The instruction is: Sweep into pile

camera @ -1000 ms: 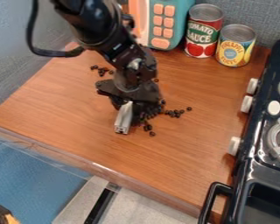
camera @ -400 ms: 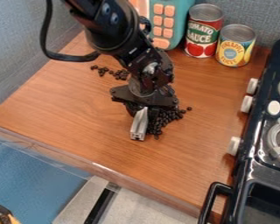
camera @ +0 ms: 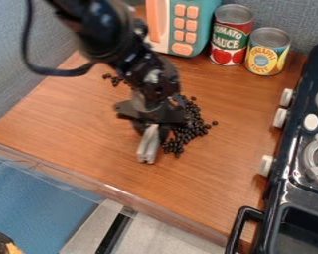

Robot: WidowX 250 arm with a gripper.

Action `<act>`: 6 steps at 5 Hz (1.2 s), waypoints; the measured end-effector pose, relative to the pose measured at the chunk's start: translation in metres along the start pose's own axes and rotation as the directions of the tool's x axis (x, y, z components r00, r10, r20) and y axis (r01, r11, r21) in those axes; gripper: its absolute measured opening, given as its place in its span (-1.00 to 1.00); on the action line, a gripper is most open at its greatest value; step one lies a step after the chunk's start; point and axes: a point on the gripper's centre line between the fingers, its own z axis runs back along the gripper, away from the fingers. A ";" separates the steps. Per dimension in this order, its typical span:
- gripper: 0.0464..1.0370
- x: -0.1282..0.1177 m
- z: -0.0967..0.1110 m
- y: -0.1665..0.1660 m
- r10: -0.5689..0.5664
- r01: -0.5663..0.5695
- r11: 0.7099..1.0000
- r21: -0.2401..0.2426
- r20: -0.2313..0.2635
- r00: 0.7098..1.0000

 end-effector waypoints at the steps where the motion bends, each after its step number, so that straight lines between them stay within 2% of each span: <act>1: -0.30 -0.014 0.011 0.027 0.051 -0.049 0.999 0.023 -0.067 0.996; 3: -0.30 -0.016 0.038 0.068 0.163 -0.164 0.987 0.006 -0.093 0.982; 4: -0.30 0.003 0.038 0.093 0.251 -0.250 0.968 0.012 -0.080 0.965; 5: -0.30 0.027 0.024 0.110 0.302 -0.301 0.953 0.032 -0.084 0.949; 6: -0.30 0.054 0.012 0.119 0.303 -0.300 0.953 0.050 -0.067 0.951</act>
